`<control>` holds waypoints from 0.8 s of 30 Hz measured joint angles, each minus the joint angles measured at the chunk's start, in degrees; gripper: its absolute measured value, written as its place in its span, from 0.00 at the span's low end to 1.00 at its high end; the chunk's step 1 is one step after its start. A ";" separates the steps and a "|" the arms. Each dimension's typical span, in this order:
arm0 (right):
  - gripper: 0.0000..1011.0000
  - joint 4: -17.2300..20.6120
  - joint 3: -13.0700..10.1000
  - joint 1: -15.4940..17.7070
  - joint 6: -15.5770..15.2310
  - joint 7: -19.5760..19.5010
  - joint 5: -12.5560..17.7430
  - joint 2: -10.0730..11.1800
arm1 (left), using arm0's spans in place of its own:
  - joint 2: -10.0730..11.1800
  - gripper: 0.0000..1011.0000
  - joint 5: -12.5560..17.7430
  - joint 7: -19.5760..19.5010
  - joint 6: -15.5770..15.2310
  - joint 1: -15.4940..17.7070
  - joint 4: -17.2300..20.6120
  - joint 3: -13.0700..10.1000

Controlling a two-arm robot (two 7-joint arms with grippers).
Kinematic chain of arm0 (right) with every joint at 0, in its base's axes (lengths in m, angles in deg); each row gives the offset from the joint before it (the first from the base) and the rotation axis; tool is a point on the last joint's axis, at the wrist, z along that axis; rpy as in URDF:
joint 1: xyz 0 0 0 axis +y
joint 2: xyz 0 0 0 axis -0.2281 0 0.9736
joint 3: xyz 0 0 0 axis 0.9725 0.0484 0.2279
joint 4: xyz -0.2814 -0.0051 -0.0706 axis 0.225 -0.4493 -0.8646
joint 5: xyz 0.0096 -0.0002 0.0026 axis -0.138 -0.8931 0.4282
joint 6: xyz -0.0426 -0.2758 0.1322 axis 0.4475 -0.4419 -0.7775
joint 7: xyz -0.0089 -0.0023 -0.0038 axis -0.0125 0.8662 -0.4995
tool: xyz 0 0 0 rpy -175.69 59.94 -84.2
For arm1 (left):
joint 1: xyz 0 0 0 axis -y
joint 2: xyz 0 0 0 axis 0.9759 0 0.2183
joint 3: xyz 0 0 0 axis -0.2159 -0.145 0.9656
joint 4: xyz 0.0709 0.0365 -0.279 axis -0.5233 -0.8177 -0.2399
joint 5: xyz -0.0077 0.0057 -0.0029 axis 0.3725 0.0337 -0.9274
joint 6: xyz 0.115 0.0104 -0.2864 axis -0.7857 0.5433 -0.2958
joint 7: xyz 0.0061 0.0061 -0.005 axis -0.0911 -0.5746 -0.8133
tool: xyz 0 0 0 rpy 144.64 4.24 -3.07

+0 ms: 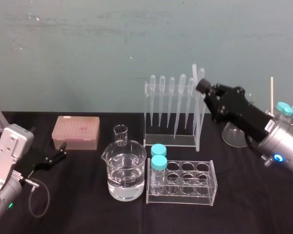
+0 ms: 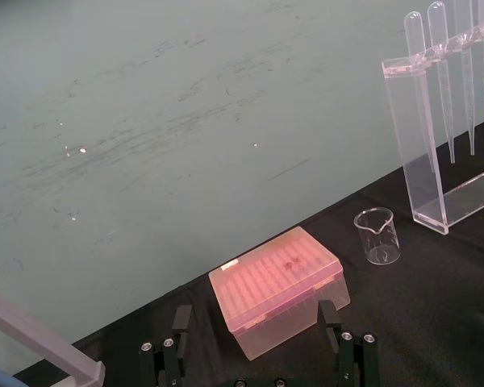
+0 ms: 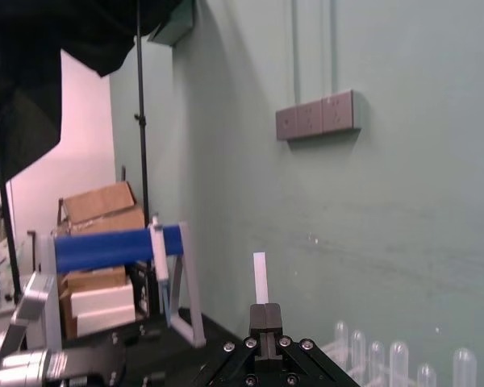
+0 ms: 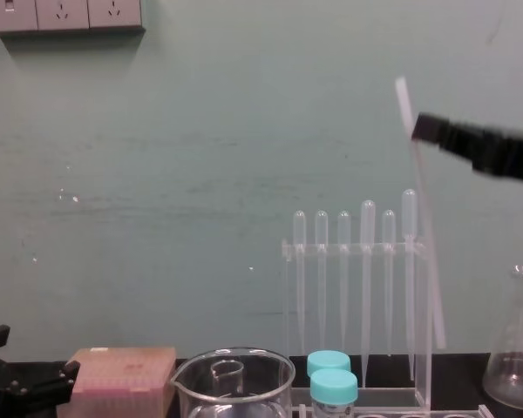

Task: Pick up the stirring rod with one hand, then place it down.

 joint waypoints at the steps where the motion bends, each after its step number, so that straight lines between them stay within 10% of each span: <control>1: 0.00 -0.71 0.26 0.22 0.60 0.56 -0.36 -0.08 | 0.00 0.99 0.00 0.00 0.00 0.00 0.00 0.00; 24: 0.00 -9.97 1.87 -0.52 5.49 3.78 -4.12 -3.92 | 0.00 0.99 0.00 0.00 0.00 0.00 0.00 0.00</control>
